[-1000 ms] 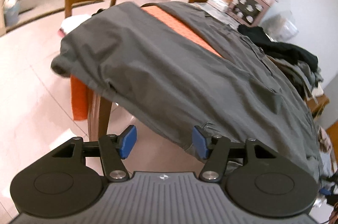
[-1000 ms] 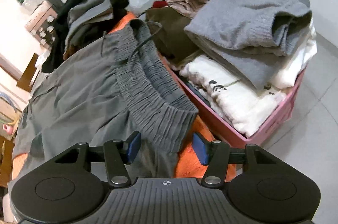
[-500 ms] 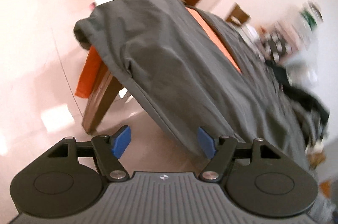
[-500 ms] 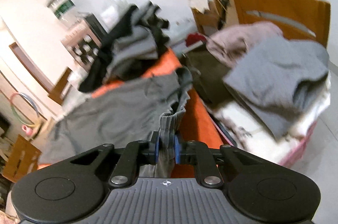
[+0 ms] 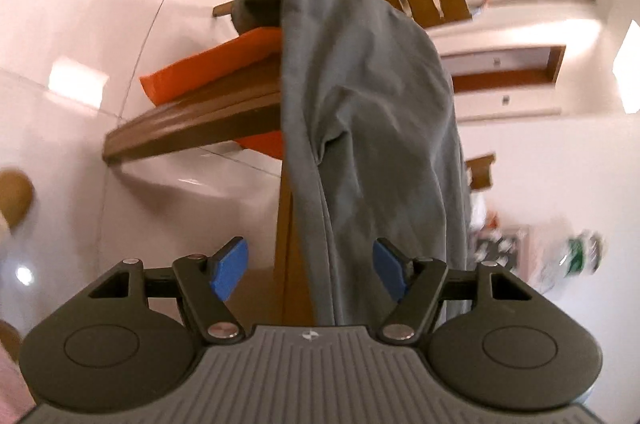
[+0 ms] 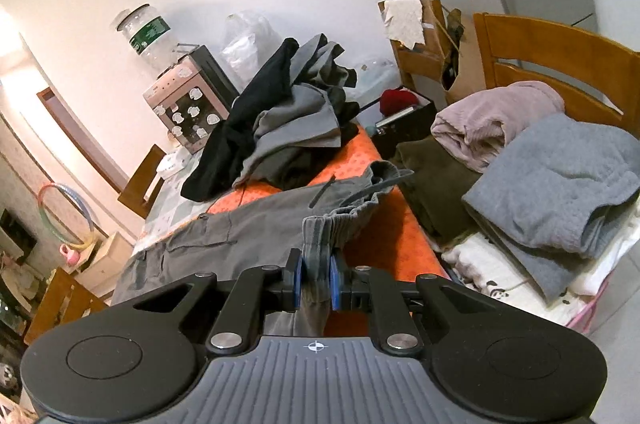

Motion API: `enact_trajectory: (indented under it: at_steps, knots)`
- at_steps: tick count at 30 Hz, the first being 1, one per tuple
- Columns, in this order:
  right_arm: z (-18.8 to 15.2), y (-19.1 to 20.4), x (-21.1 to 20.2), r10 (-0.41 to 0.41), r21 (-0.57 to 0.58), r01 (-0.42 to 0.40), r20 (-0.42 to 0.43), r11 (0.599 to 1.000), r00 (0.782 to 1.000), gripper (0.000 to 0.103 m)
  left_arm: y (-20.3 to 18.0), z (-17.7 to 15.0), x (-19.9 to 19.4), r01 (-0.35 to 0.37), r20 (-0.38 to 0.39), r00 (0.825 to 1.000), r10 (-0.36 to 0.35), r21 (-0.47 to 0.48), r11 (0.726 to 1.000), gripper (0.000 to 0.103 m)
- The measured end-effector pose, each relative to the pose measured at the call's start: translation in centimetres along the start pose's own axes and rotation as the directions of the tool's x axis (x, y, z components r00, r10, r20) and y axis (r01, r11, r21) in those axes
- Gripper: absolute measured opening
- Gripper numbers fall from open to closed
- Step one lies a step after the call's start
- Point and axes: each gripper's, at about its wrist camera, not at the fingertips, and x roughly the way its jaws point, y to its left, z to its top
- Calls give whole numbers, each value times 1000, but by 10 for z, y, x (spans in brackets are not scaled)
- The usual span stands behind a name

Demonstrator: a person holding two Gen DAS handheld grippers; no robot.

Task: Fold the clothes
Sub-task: 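Lift the trouser waistband with the right gripper while the left gripper grasps the trouser fabric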

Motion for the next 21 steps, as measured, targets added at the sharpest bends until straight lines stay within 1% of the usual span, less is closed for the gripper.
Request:
enact_trajectory:
  at_steps: [2, 4, 6, 7, 8, 9, 11, 14, 16, 17, 18, 19, 20, 21]
  knots:
    - [0, 1, -1, -5, -11, 5, -2, 1000, 1000, 16, 3, -2, 7, 35, -12, 999, -36, -28, 999, 71]
    - [0, 3, -2, -10, -21, 10, -1, 1000, 1000, 16, 6, -4, 13, 69, -22, 997, -70, -58, 996, 67]
    - [0, 3, -1, -15, -12, 15, -4, 1000, 1000, 16, 8, -6, 20, 99, -25, 995, -101, -96, 991, 56]
    - [-1, 3, -1, -17, -5, 17, -6, 1000, 1000, 16, 10, -6, 23, 108, -27, 993, -111, -111, 988, 53]
    - [-1, 3, 0, -19, 2, 19, -8, 1000, 1000, 16, 10, -6, 25, 106, -31, 993, -110, -115, 988, 43]
    - [-1, 3, 0, -21, 9, 21, -10, 1000, 1000, 16, 10, -6, 26, 99, -35, 994, -103, -112, 989, 27]
    - [-1, 2, 0, -25, 12, 25, -13, 1000, 1000, 16, 8, -3, 24, 73, -32, 997, -76, -82, 994, 11]
    - [-4, -1, 1, -30, 12, 30, -18, 999, 999, 16, -6, 4, 4, 45, -16, 999, -45, -1, 999, 7]
    - [-6, -5, 1, -35, 29, 36, -26, 999, 999, 16, -27, 7, -12, 25, 2, 1000, -25, 94, 995, 6]
    - [-8, -9, 1, -38, 42, 39, -30, 998, 999, 16, -40, 8, -20, 13, 11, 1000, -15, 149, 989, 6]
    - [-9, -13, 1, -38, 60, 40, -32, 997, 999, 16, -54, 9, -28, 1, 22, 1000, -5, 207, 978, 6]
    - [-9, -17, 0, -37, 81, 40, -34, 996, 999, 16, -71, 9, -37, -18, 43, 999, 6, 276, 961, 5]
    - [-10, -21, -1, -29, 104, 33, -35, 994, 999, 16, -90, 8, -46, -43, 72, 997, 19, 353, 934, 5]
    - [-10, -25, -2, -16, 129, 21, -35, 991, 999, 16, -110, 6, -55, -67, 107, 994, 23, 430, 900, 5]
